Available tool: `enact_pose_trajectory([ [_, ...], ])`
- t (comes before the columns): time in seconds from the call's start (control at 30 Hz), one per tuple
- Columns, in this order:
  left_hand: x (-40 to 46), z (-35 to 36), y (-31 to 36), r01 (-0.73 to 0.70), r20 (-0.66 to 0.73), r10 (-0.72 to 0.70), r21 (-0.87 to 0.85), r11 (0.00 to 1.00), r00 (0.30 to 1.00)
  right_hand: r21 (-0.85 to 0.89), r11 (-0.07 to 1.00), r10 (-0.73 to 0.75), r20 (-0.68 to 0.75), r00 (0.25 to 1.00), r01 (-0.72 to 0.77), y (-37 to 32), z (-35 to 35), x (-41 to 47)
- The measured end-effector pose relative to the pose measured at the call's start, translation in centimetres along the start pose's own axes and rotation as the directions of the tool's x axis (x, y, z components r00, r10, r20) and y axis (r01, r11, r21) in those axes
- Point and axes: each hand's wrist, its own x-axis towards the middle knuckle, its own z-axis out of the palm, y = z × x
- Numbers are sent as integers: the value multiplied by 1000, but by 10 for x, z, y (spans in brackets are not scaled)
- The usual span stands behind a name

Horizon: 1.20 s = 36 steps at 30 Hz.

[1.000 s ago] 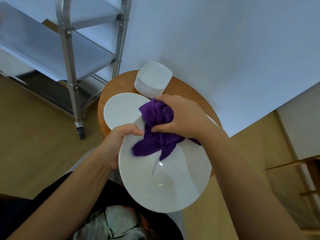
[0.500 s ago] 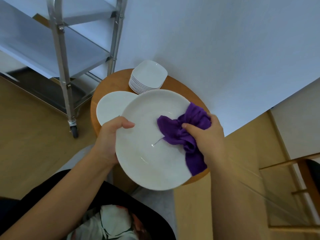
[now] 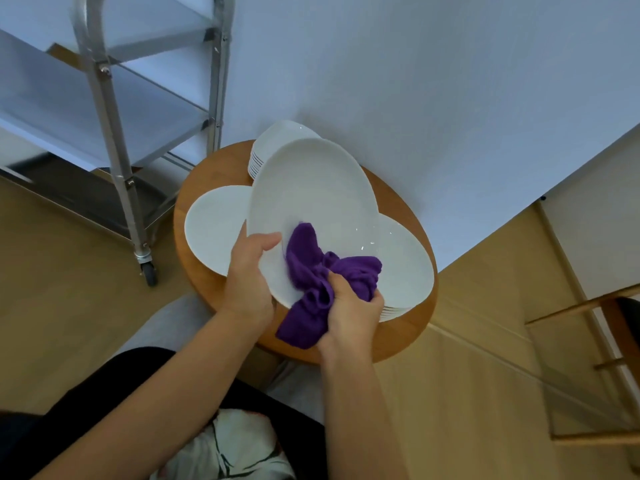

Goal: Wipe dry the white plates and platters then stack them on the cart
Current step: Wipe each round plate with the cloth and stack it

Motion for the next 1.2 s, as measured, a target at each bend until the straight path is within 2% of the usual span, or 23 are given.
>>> enact_pose_trajectory([
  [0.07,2,-3,11,-33,73,26,107,994,997,-96,992,-75,28,997,77,-17,-9,7],
  [0.17,17,-15,36,96,117,-114,146,985,987,-327,891,-293,119,949,316,-47,-26,15],
  [0.23,29,-21,46,240,63,-257,204,949,964,-474,775,-351,226,909,418,-64,-30,16],
  [0.3,34,-21,43,336,-61,-330,205,920,942,-559,706,-333,280,901,435,-73,-28,19],
  [0.37,31,-19,35,347,-146,-328,126,929,933,-590,662,-368,284,886,463,-73,-26,21],
  [0.43,28,-19,29,300,-156,-293,25,954,943,-582,631,-455,257,852,513,-68,-23,20],
  [0.5,26,-17,26,239,-174,-244,-45,970,954,-555,662,-484,196,853,504,-58,-21,16],
  [0.53,25,-14,22,219,-193,-228,-67,974,954,-503,726,-452,165,877,468,-50,-19,13],
  [0.63,19,3,8,182,-265,-204,-105,978,942,-236,943,-220,88,972,235,-17,-5,-3],
  [0.7,14,9,-1,161,-330,-197,-134,978,923,-109,986,-122,38,992,125,3,4,-11],
  [0.8,9,9,-8,103,-326,-156,-174,979,932,-27,995,-96,38,995,97,6,8,-9],
  [0.9,3,5,-3,86,-175,-105,-114,990,979,-60,992,-105,72,992,109,-9,2,-1],
  [0.97,5,-3,15,64,-29,-64,15,998,998,-164,965,-191,94,977,205,-26,-9,4],
  [1.03,15,-12,38,78,63,-87,139,987,994,-282,898,-304,157,940,338,-43,-21,8],
  [1.1,27,-16,53,184,40,-194,177,967,980,-381,826,-353,225,908,415,-54,-28,11],
  [1.2,30,-14,47,277,-141,-258,133,952,956,-430,802,-347,227,910,414,-50,-28,11],
])
